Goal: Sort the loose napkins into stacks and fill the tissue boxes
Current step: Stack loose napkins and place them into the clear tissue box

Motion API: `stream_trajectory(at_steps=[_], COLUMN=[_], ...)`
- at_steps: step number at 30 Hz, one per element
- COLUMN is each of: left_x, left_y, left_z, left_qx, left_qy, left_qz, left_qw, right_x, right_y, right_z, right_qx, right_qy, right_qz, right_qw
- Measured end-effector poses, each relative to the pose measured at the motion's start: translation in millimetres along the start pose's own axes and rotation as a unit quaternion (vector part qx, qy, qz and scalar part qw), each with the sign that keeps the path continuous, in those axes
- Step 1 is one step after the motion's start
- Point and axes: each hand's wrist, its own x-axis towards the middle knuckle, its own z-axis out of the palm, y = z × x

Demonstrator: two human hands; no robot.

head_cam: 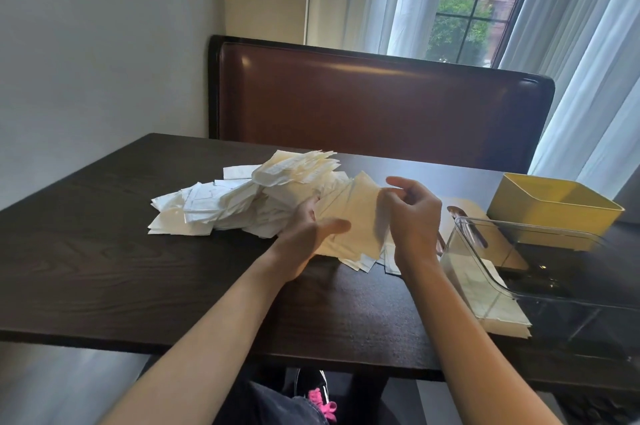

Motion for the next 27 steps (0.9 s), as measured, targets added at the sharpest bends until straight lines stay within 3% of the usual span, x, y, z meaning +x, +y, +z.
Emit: stream_trajectory(at_steps=[5,7,11,19,23,27], left_x=[-3,-5,-9,-30,-38,-46], left_y=[-1,0,4,4,3,-1], left_z=[0,0,-2,-3,0,12], left_qx=[-0.016,-0.003,0.007,0.101,0.159,0.136], left_qy=[-0.033,-0.052,-0.019,-0.012,0.020,0.067], left_qz=[0.007,0.036,0.093,0.131,0.164,0.164], left_qw=[0.999,0.998,0.995,0.986,0.973,0.975], right_x=[0,-2,-13,-33,-36,-38], right_y=[-5,-5,-4,4,6,9], right_z=[-10,-16,-33,-53,-57,-57], right_qx=[-0.017,-0.015,0.024,0.027,-0.020,-0.080], right_qy=[-0.145,-0.170,-0.204,-0.337,-0.297,-0.258], right_qz=[0.002,0.020,0.049,0.065,-0.014,-0.064], right_qw=[0.989,0.985,0.977,0.939,0.955,0.961])
